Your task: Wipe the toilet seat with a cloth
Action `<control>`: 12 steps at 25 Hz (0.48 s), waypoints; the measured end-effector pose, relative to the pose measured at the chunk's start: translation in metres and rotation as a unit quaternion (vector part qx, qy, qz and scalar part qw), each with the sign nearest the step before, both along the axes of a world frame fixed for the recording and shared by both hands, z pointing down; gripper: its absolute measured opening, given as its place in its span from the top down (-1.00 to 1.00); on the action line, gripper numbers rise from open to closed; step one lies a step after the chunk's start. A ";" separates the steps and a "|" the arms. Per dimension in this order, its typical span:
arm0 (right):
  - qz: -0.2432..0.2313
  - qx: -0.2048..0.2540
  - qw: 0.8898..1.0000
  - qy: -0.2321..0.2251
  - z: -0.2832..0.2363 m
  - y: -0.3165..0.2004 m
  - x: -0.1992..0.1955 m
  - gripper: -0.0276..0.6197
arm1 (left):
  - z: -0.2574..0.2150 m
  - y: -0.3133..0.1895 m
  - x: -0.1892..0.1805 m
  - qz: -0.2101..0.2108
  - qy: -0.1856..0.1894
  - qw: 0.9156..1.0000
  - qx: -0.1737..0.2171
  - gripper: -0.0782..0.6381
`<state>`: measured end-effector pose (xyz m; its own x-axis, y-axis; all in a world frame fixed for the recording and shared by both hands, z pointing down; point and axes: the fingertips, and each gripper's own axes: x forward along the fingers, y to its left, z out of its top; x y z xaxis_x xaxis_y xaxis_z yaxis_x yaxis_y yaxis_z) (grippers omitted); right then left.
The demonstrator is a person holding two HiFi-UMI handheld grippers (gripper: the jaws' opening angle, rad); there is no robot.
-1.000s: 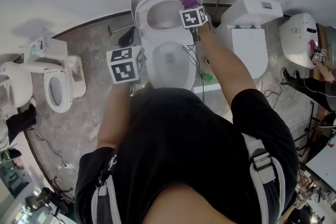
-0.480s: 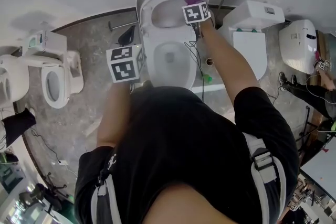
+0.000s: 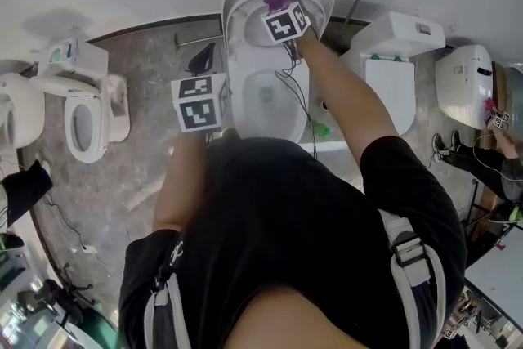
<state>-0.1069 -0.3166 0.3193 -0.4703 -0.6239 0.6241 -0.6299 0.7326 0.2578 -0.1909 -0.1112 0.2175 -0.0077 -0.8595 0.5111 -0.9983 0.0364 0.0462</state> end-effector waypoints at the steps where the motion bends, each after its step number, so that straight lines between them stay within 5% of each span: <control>1: -0.008 -0.001 1.000 0.003 0.001 0.004 -0.008 0.77 | 0.000 0.003 -0.004 -0.005 0.001 1.000 0.001 0.76; 12: -0.073 -0.008 0.997 0.025 0.019 0.033 -0.082 0.76 | 0.004 0.031 -0.055 -0.063 0.012 0.998 -0.009 0.76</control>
